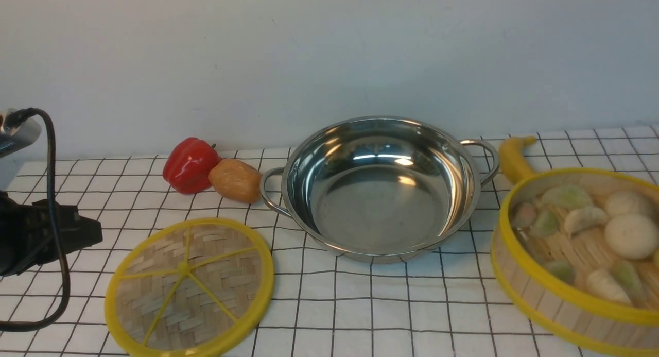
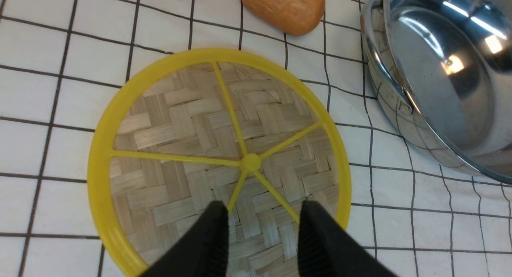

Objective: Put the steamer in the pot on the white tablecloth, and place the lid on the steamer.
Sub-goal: 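Place the bamboo steamer basket of food into the steel pot with the right gripper, then grasp the bamboo steamer lid lying on the table by its centre knob, then place the yellow bamboo steamer lid onto the steamer in the pot with the left gripper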

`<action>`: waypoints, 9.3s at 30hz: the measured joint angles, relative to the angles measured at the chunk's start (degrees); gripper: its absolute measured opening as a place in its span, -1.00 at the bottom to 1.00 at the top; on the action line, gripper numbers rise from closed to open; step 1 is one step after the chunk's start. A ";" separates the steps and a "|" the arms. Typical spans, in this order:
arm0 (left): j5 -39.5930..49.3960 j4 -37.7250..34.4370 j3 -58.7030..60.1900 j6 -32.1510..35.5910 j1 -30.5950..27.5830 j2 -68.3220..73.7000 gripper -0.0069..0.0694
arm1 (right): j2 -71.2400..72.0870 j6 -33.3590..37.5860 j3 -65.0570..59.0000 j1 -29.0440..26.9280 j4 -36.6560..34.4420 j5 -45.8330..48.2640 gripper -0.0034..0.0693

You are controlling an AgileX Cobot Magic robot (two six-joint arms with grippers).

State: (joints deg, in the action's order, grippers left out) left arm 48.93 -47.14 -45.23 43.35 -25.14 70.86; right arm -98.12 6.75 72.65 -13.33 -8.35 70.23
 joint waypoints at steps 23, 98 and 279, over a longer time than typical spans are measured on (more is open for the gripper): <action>0.44 0.12 0.00 -0.25 0.00 0.00 -0.18 | -28.37 -12.71 55.29 28.95 -2.70 1.15 -0.72; 0.48 0.12 0.00 -0.45 0.00 0.07 -0.18 | -35.10 -11.94 51.13 30.59 4.79 1.37 -0.72; 21.40 36.04 -87.70 -38.65 51.14 62.13 -0.50 | 53.29 -0.34 11.94 13.25 -7.82 0.51 0.10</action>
State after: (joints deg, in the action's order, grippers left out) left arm 70.34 -11.10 -132.93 4.70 26.00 132.99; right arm -44.83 6.41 84.59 -0.09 -16.17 70.74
